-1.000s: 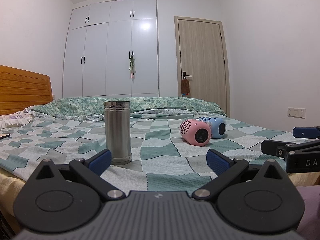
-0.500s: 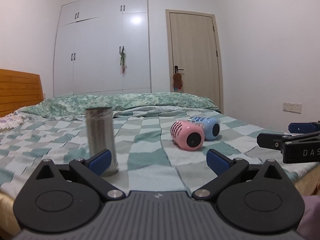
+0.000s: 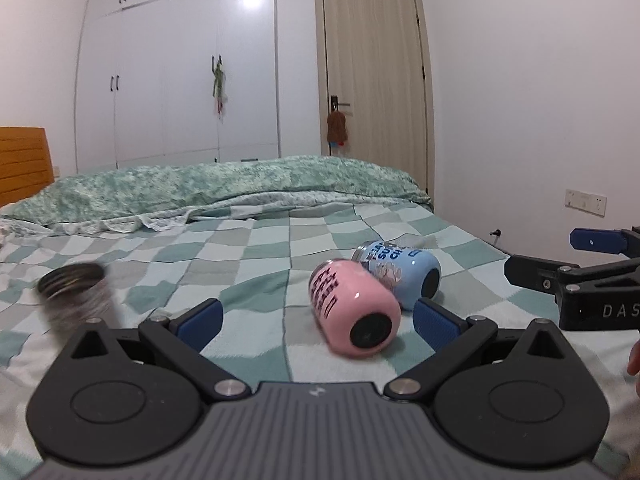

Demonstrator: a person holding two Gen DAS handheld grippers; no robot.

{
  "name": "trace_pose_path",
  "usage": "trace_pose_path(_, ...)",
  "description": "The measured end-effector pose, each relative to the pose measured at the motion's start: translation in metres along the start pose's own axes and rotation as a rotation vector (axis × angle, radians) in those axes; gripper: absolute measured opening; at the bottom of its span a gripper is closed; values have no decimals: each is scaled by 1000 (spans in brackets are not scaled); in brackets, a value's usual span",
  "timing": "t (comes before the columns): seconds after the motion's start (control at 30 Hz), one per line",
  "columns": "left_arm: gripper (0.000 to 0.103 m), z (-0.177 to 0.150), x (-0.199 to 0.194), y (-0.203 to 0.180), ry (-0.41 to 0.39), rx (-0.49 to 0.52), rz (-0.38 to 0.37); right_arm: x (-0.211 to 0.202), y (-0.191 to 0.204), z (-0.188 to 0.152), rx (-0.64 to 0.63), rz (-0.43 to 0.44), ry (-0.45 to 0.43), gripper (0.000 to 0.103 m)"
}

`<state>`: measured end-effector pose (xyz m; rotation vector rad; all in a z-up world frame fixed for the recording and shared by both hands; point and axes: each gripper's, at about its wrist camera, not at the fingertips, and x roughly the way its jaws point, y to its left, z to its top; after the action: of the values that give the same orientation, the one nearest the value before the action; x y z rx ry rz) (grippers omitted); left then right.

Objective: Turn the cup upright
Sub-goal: 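Move the right tool toward the pink mug lying on its side, then close the right gripper around the pink mug's body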

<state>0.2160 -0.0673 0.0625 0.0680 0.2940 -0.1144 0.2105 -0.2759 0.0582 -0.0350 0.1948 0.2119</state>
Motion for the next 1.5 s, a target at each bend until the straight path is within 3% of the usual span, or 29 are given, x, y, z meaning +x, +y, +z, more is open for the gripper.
trace_pose_path(0.33,103,42,107,-9,189,-45,-47,94,-44,26,-70,63,114,103)
trace_pose_path(0.6,103,48,190,-7,438,-90,-2,166,-69,22,-118,222,256,103)
trace_pose_path(0.67,103,46,203,-6,478,-85,32,177,-71,20,-155,267,283,103)
trace_pose_path(0.9,103,39,234,-11,598,-102,-12,195,-72,12,-220,315,310,103)
trace_pose_path(1.03,89,27,256,-13,728,-145,-42,198,-73,8,-233,324,324,103)
trace_pose_path(1.27,87,25,243,-16,698,-128,-66,188,-72,10,-234,318,322,103)
trace_pose_path(1.5,86,44,203,-25,654,-103,-82,147,-64,24,-236,311,312,103)
